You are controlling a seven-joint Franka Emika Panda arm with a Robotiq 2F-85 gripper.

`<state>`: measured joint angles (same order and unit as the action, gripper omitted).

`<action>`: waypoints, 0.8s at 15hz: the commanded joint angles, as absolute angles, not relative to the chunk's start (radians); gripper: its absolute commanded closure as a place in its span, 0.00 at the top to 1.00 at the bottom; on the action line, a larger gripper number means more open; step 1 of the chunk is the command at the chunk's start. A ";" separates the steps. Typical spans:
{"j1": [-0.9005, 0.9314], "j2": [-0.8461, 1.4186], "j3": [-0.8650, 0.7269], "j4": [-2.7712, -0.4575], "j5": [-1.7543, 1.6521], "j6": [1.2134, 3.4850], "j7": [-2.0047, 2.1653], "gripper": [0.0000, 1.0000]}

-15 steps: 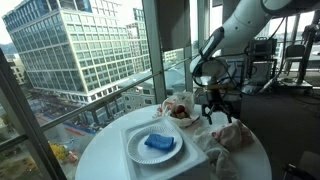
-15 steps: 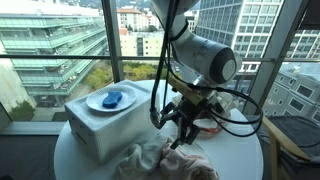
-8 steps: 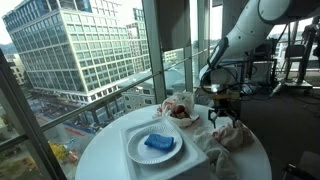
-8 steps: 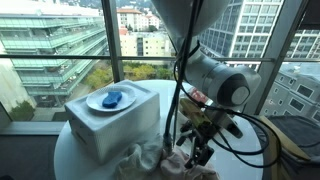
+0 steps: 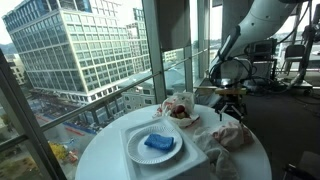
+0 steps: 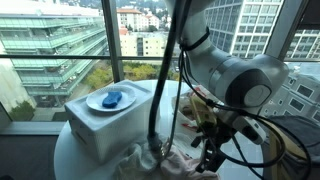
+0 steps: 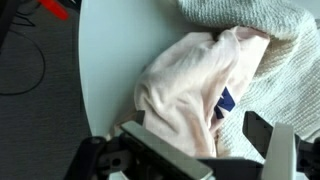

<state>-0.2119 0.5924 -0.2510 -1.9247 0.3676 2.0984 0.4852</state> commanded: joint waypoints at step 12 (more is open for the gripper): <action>-0.120 0.635 -0.293 -1.997 0.225 2.368 0.753 0.66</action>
<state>-0.1545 0.6280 -0.2659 -1.9913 0.2719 2.3399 0.6986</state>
